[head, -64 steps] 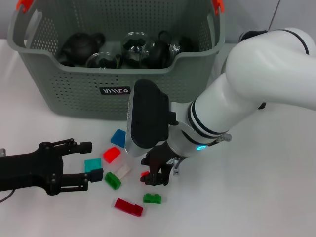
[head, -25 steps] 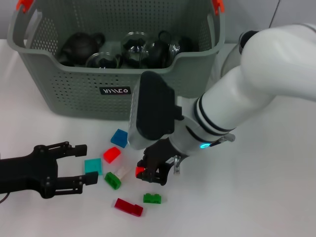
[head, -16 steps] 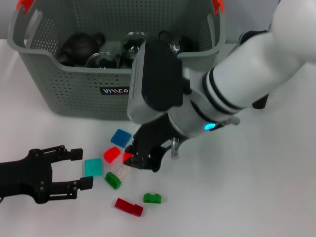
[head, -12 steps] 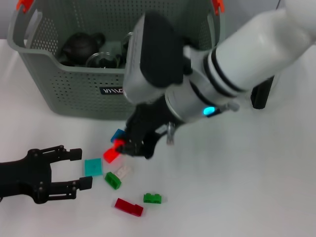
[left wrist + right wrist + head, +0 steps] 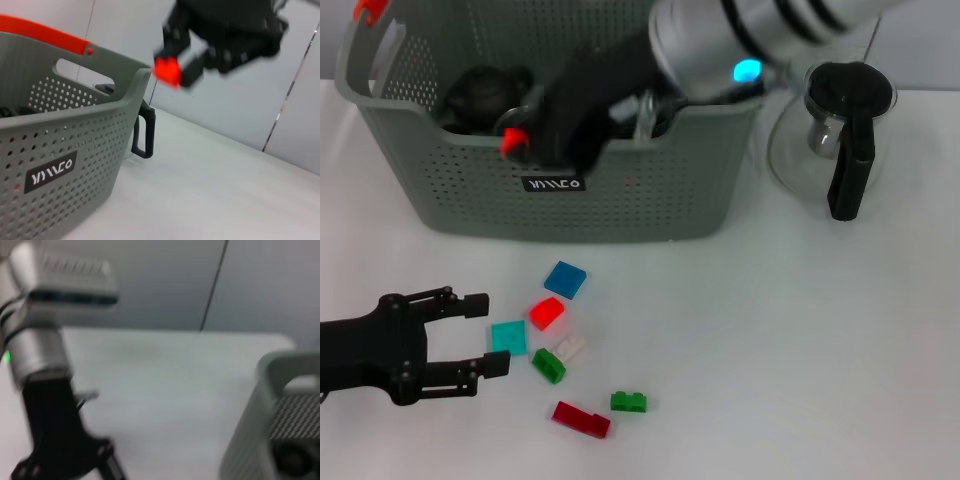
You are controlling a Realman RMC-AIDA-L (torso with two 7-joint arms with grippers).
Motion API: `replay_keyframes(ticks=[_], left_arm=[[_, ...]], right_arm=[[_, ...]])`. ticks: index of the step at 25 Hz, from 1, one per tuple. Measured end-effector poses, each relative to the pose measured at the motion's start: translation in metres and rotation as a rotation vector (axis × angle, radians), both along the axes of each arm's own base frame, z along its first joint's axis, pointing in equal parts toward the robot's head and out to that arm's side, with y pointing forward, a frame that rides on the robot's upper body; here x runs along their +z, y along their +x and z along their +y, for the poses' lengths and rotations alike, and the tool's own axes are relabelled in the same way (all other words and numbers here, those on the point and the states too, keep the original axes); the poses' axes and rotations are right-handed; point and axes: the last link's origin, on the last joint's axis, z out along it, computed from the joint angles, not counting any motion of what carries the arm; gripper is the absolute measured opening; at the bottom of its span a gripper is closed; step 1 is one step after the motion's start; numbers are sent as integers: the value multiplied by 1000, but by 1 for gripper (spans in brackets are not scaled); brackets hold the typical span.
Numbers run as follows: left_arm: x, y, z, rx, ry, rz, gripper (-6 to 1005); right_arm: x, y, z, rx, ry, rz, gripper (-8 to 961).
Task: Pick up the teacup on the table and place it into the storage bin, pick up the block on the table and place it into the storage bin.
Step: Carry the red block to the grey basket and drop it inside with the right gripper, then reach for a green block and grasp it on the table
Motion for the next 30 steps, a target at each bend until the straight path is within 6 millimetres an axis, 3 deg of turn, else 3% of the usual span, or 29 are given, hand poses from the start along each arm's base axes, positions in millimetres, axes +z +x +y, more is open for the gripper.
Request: replay_keyframes(ticks=[8,16,22,30], left_arm=[[-1,3,4,-6,5,0,830],[-1,3,6,-8,9,3,830],[0,3,7,-7,11,6,830],[2,2,7,-7,15,8,830]], right_arm=[[28,-10,34,-41,149,61,210],[10,11,71,-170,247,44,231],[6,17,79,-189,278,40,248],[11,19,77,-185,296,67,405]])
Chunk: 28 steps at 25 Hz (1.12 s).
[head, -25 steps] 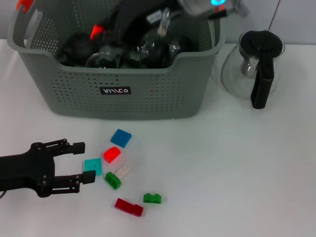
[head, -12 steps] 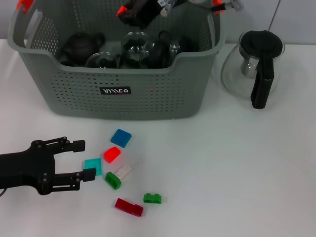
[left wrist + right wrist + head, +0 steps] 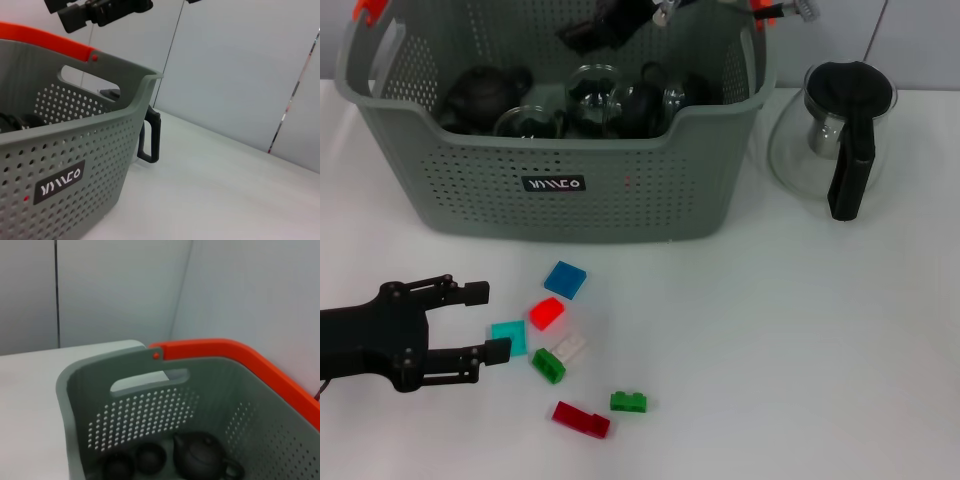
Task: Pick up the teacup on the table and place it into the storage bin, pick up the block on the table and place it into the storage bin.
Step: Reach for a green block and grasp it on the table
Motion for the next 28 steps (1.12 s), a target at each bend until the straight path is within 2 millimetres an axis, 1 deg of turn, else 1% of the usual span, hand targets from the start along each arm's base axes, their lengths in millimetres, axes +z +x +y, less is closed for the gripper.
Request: replay_keyframes(ticks=[3,6,11,17,20,23,28], left_arm=[[0,0,0,-4,-4,1,830],[1,0,0,-5,-6,1,830],[3,-1,-1,-8,-7,6,830],[6,-4,-5,0,-10,8,830],[6,-5,-6,2,-10,7,830],[6,-5,-6,3,-12,6,830],[6,-7,-8,10,-14,8,830]], right_arm=[[2,-2,-9,21,-20,23,464],[5,-3,-22,44,-63,50,701],[13,6,-42,56,-102,70,850],[16,15,-62,77,-151,88,849],[9,21,-75,103,-194,57,849],[-3,27,-89,119,-269,-4,849],[-15,36,-106,112,-354,-67,848]])
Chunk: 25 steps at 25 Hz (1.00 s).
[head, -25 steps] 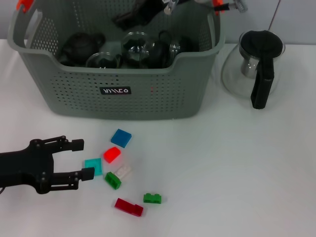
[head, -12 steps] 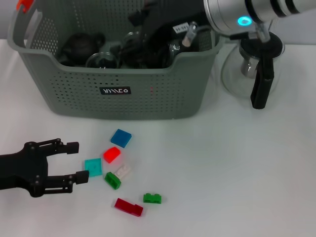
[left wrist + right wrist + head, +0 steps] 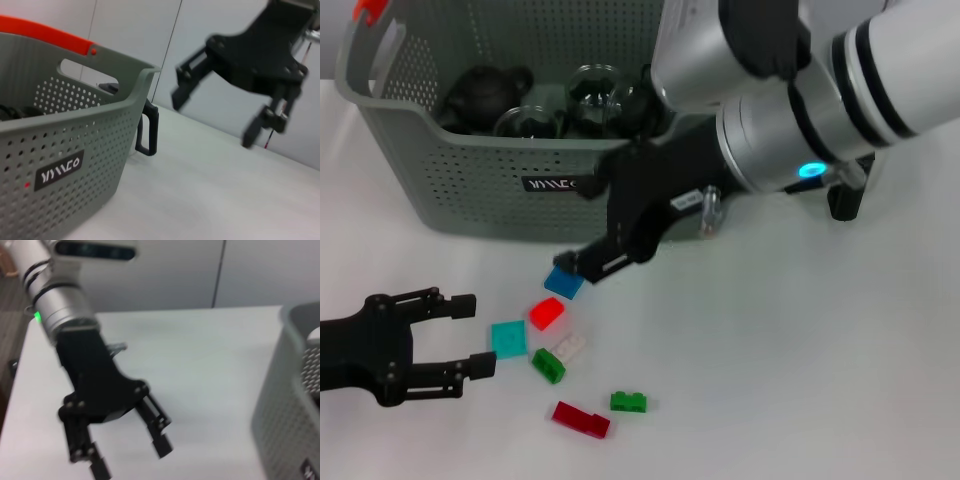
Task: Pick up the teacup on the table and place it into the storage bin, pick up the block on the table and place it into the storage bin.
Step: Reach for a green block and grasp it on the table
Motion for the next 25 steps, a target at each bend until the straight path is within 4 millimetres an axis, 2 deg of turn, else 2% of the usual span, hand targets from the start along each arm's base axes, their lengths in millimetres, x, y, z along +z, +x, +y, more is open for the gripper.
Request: replay_keyframes(ticks=[11,25], left_arm=[[6,-7,-5,13,-1,23,830],[15,-2,-5,-38,-15,9,829]], right_arm=[[-4,9,-12,12,-88,-106,839],[-26,33,-8,-78,-186,-237,837]])
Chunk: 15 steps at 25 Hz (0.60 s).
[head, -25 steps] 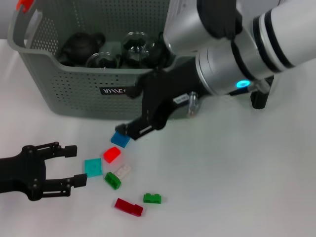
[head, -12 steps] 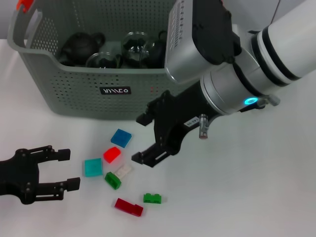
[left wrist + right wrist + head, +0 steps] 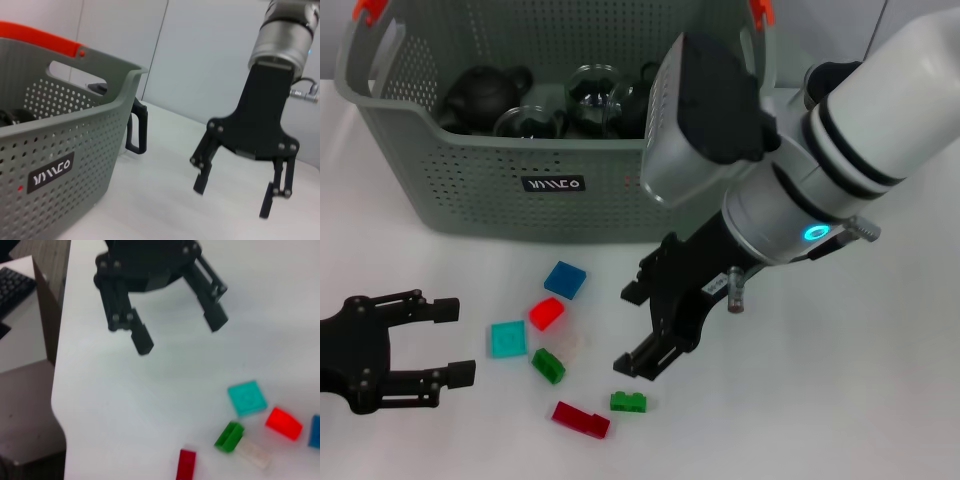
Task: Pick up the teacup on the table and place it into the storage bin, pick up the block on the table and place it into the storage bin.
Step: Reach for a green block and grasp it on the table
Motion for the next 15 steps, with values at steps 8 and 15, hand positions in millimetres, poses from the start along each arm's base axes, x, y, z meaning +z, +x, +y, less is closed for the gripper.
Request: replay_keyframes(ticks=[8,15], left_arm=[[1,2,1,-11,-5,-6,829],[-1,3,1,-12,-8,-8,829]], right_arm=[[-20,8,-6,1,-57,-110,836],[-34,16,-14,14,-68,-176,837]])
